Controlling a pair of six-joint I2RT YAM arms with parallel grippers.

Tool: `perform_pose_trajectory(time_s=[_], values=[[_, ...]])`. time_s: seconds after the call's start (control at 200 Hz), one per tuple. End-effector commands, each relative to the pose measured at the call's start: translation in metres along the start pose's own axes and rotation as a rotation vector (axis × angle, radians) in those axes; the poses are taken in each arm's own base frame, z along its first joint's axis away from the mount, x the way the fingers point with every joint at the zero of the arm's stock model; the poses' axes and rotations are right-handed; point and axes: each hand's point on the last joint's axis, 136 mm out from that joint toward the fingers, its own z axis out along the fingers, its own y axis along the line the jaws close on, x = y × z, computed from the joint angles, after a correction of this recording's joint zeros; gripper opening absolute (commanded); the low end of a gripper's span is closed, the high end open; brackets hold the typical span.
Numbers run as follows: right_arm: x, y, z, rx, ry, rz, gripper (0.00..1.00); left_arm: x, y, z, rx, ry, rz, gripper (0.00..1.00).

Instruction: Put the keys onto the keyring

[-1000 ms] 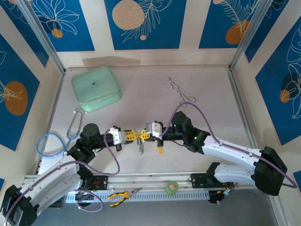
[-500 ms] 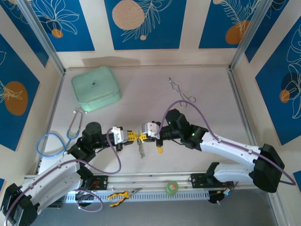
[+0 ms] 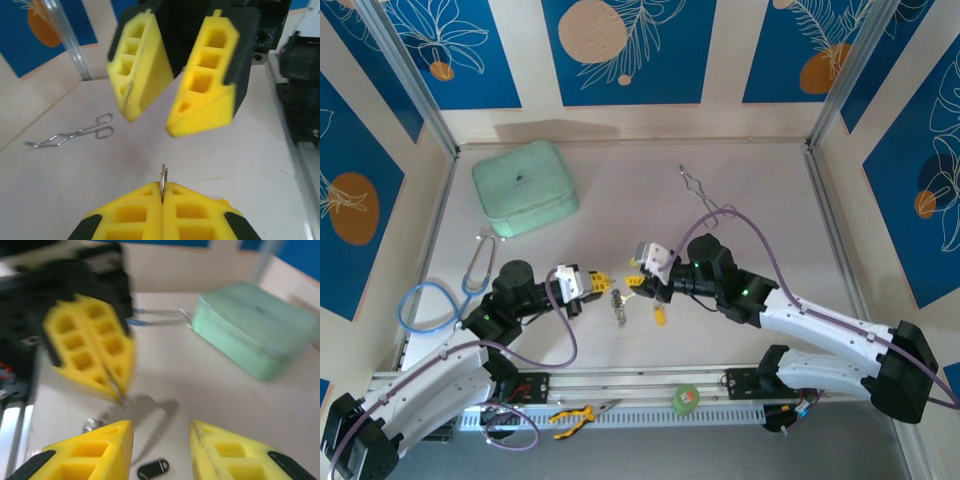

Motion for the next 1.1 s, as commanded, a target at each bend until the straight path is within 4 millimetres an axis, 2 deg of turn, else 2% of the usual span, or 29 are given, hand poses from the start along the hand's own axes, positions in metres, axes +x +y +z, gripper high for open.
perform_pose_trajectory(time_s=[0.0,0.14,0.295,0.545,0.74,0.94,1.095], values=[[0.022,-0.043,-0.018,0.246,0.125,0.302,0.34,-0.009,0.020,-0.002,-0.110,-0.016,-0.028,0.00],[0.041,-0.059,-0.037,0.353,0.210,0.496,0.33,-0.006,0.021,-0.002,-0.119,0.000,-0.060,0.00],[0.061,-0.059,-0.052,0.402,0.265,0.649,0.30,-0.004,0.023,-0.002,-0.129,0.008,-0.067,0.00],[0.115,-0.054,-0.067,0.517,0.463,0.921,0.31,0.001,0.021,-0.002,-0.127,0.023,-0.051,0.00],[0.139,-0.029,-0.045,0.410,0.644,1.060,0.32,0.003,0.021,-0.003,-0.128,0.031,-0.043,0.00],[0.152,-0.010,-0.016,0.312,0.748,1.077,0.37,0.007,0.020,-0.006,-0.138,0.038,-0.033,0.00],[0.166,-0.004,-0.003,0.258,0.799,1.050,0.37,0.009,0.019,-0.007,-0.139,0.041,-0.032,0.00]])
